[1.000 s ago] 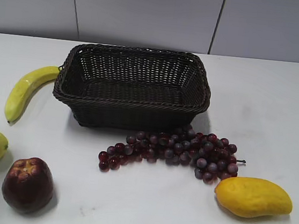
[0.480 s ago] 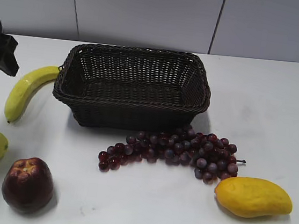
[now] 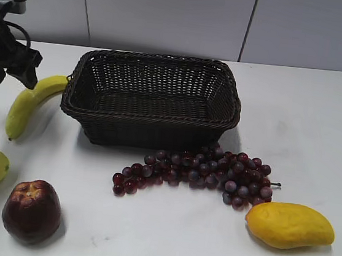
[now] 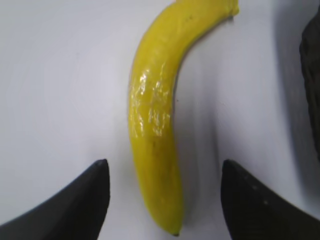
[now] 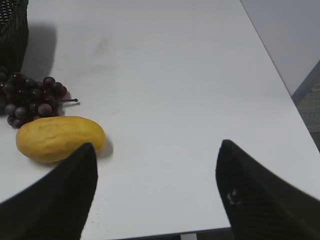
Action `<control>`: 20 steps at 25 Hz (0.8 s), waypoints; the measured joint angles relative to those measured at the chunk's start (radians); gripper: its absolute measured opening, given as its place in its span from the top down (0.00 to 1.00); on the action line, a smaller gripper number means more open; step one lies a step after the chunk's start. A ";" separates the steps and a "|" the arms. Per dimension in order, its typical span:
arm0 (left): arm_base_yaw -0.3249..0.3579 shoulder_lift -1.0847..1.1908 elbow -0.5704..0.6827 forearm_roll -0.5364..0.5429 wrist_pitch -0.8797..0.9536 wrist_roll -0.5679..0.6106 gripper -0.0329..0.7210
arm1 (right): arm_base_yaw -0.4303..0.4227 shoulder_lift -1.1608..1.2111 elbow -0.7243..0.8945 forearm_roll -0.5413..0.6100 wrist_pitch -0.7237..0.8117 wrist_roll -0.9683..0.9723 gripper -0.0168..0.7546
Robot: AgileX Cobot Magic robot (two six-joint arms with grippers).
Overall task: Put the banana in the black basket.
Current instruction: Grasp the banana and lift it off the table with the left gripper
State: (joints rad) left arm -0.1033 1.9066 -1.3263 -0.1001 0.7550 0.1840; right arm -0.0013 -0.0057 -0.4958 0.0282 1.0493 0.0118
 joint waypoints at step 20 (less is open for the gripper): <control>0.000 0.194 -0.081 0.026 -0.066 0.000 0.06 | 0.000 0.000 0.000 0.000 0.000 0.000 0.21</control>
State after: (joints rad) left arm -0.1033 2.1008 -1.4072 -0.0739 0.6886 0.1840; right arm -0.0013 -0.0057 -0.4958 0.0282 1.0493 0.0118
